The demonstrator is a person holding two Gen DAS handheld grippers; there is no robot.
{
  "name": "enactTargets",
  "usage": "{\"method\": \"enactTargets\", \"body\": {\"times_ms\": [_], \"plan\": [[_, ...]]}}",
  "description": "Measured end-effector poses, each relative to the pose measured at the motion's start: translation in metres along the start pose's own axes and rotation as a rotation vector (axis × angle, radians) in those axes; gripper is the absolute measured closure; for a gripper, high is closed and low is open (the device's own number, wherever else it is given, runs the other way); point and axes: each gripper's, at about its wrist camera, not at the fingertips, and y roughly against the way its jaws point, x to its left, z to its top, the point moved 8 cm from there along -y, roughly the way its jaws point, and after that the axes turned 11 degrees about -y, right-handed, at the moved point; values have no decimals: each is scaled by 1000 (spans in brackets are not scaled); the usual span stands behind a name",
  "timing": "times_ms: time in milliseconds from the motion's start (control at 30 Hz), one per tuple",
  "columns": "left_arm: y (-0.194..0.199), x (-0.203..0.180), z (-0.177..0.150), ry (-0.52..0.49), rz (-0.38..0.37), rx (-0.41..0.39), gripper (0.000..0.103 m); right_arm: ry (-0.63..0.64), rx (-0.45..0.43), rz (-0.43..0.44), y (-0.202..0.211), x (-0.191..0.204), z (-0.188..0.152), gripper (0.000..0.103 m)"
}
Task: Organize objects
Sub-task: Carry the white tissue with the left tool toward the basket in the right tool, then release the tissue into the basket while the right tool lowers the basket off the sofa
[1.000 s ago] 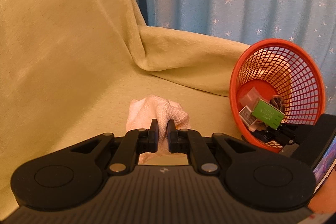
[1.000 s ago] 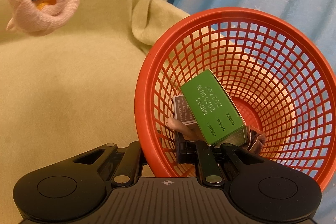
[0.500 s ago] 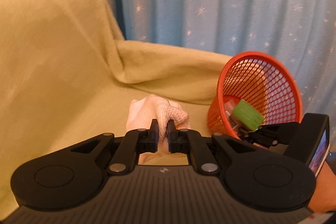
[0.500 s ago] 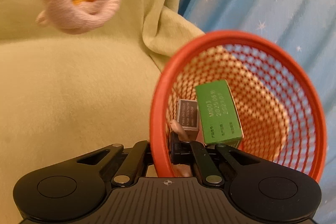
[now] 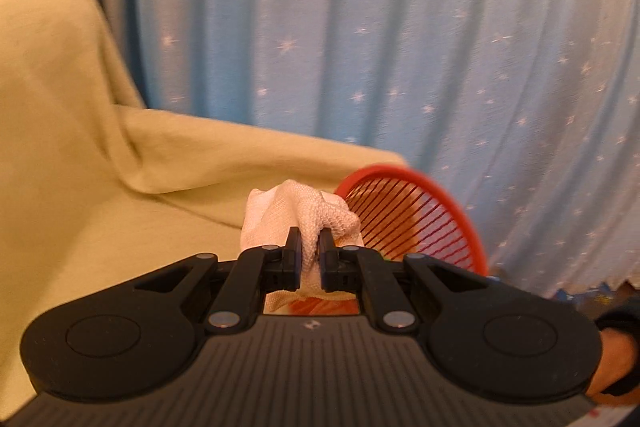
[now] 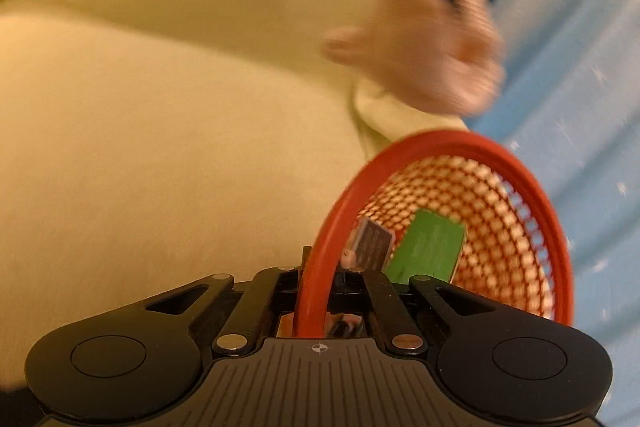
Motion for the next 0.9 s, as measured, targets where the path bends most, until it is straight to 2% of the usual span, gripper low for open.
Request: {"method": "enactTargets", "body": {"times_ms": [100, 233, 433, 467, 600, 733, 900], "plan": [[-3, -10, 20, 30, -55, 35, 97, 64, 50, 59, 14, 1, 0, 100], [-6, -27, 48, 47, -165, 93, 97, 159, 129, 134, 41, 8, -3, 100], [-17, -76, 73, -3, -363, 205, 97, 281, 188, 204, 85, 12, -3, 100], [-22, -81, 72, -4, -381, 232, 92, 290, 194, 213, 90, 10, -4, 100], [-40, -82, 71, -12, -331, 310, 84, 304, 213, 230, 101, 2, -3, 100], [-38, -75, 80, 44, -280, 291, 84, 297, 230, 232, 107, -20, -7, 99], [-34, -71, 89, 125, -149, 286, 83, 317, 219, 258, 114, -48, -17, 99]]}}
